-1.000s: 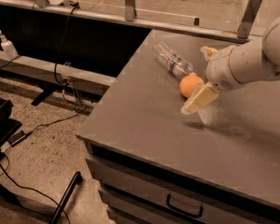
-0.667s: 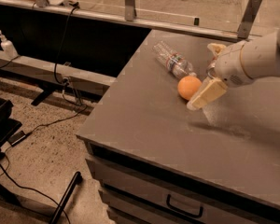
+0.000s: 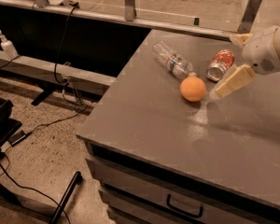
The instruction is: Move orange near water bottle
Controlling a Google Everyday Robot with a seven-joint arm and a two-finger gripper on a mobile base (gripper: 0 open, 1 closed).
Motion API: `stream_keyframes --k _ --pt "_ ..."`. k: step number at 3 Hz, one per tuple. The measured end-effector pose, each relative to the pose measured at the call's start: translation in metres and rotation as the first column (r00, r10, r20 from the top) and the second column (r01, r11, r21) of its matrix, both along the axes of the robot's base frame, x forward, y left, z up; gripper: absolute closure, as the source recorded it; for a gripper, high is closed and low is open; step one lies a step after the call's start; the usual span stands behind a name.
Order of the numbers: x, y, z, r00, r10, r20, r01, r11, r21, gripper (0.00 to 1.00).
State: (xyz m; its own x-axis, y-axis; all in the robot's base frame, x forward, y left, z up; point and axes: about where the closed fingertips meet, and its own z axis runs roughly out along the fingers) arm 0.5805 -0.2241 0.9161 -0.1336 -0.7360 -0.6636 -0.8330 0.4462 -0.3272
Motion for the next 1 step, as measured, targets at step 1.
stream_keyframes --k 1 --pt "0.0000 0.0001 0.0000 1.0000 0.000 0.000 0.000 1.000 0.000 0.00"
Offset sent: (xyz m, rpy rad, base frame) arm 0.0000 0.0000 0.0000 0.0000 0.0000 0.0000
